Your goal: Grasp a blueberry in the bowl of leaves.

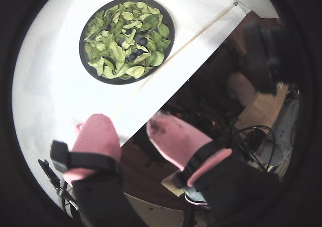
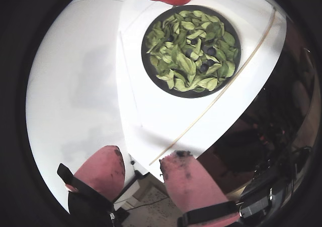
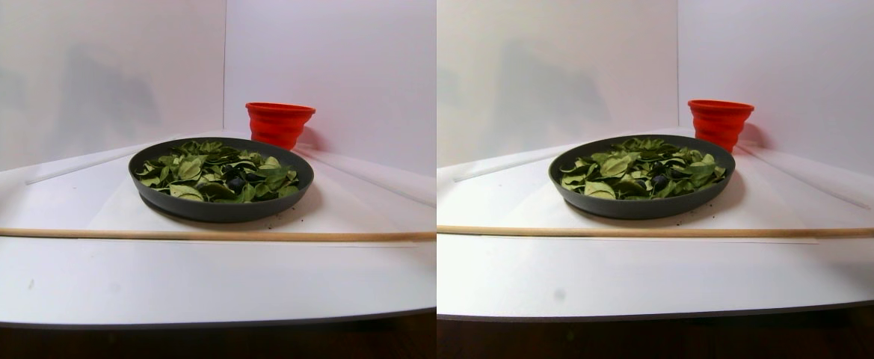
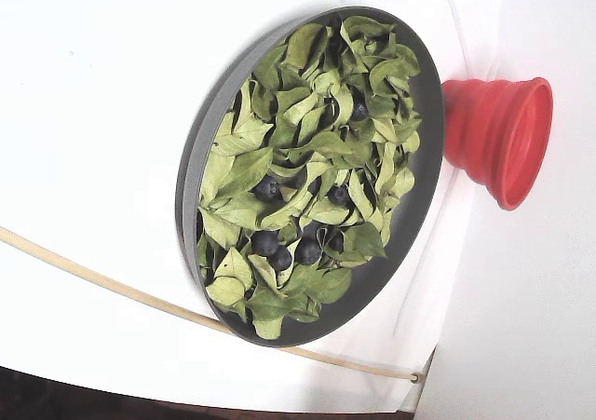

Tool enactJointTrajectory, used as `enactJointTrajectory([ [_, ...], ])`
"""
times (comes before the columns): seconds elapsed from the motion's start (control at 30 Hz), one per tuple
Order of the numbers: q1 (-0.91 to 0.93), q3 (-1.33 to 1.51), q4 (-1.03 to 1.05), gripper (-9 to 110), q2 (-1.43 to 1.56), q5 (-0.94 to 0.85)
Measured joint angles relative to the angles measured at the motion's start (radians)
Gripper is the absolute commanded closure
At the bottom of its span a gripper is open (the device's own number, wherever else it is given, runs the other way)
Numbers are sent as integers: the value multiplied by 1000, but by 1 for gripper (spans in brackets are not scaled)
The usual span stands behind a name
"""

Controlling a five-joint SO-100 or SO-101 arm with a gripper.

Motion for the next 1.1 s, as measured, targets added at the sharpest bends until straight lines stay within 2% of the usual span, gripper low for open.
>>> enactJointTrajectory([
  [0.6,106,150,-120,85,-80,-264],
  [1.1,193,360,-314,85,-107,-430],
])
